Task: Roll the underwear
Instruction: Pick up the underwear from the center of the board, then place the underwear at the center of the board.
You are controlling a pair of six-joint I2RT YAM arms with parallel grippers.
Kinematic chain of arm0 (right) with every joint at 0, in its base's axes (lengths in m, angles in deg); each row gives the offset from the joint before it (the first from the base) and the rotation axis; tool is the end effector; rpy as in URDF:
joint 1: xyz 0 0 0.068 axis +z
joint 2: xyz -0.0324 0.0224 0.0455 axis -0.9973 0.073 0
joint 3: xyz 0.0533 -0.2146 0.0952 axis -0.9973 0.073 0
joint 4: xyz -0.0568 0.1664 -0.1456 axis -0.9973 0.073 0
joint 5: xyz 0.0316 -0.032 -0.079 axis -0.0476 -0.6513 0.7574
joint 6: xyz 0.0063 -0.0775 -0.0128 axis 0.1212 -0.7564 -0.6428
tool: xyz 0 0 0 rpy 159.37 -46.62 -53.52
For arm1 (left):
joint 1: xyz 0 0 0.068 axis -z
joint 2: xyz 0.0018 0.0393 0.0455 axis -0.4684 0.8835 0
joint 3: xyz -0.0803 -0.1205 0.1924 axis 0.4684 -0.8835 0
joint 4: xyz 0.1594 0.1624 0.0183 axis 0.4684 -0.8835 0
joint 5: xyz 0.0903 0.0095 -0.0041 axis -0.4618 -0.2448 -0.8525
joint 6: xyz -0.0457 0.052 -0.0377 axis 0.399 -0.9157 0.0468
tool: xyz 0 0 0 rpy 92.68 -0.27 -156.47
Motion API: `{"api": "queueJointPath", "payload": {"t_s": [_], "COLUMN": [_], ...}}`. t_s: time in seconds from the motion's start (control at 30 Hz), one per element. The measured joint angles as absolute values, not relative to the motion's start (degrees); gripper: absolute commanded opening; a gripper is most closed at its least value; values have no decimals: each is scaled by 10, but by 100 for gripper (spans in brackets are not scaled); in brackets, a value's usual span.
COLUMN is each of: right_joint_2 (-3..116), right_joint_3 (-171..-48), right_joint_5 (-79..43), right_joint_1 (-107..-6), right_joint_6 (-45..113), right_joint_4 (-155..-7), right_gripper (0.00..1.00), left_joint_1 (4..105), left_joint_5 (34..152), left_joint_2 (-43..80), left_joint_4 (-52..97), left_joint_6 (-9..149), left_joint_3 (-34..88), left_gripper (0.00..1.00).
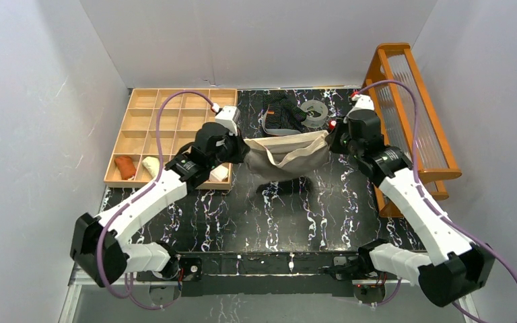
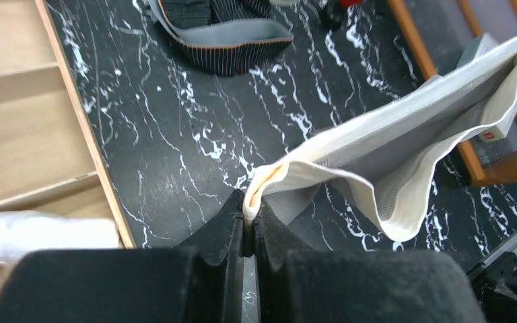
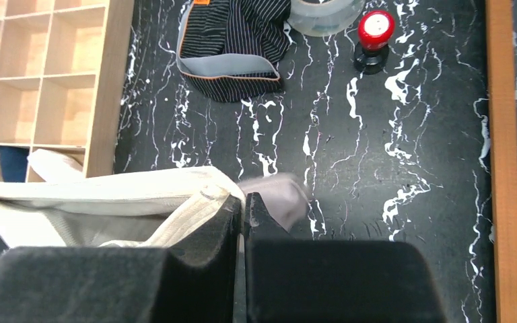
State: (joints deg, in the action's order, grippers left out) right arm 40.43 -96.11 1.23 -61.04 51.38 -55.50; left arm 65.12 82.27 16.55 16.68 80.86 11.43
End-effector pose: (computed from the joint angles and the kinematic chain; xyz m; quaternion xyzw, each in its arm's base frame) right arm 0.2390 0.0956 0.3078 0.0477 0.8534 0.1356 0.5011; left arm 0.2435 -0.1810 0.2848 0.0953 0.8132 -0.2672 0.5081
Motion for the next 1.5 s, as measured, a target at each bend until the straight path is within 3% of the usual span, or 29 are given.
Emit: {"api": "queueJointPath", "payload": {"t_s": [0.57,0.73,0.93,1.1,1.13,1.2,1.27,1.33,1.4,1.5], "right_joint_2": [358,439,574,638,655,674,678,667,647,592], "right_joint_3": [-962,-987,-1027,-1043,-1045,-1045,-1045,-1044,-1044,-1044], "right_joint_5": [-7,-53,-218,-211,-201,-175,-149,-114,-91,-61], "right_joint_1": [-608,-611,-611,-620,-632,-659,-691,-726,-749,-758], "right_joint_6": [510,506,524,518,515,513,514,516,517,520], "right_joint_4": [-535,-552,-638,-639,-632,-609,-588,-570,-559,-539], "right_gripper": [11,9,10,24,31,65,76,80,81,82], "left_joint_1": [652,651,653,727,765,824,858,890,907,914], "left_joint_5": [857,902,1068,1084,1076,1071,1064,1061,1063,1073], "left_joint_2": [159,168,88,129,163,242,303,370,421,471], "left_joint_4": [114,80,6,39,61,100,129,165,200,265], "left_joint_6": [794,793,820,858,864,873,881,896,910,935], "left_joint_3": [153,202,279,268,263,255,243,234,233,233], "left_gripper": [0,0,0,0,0,0,0,0,8,44]}}
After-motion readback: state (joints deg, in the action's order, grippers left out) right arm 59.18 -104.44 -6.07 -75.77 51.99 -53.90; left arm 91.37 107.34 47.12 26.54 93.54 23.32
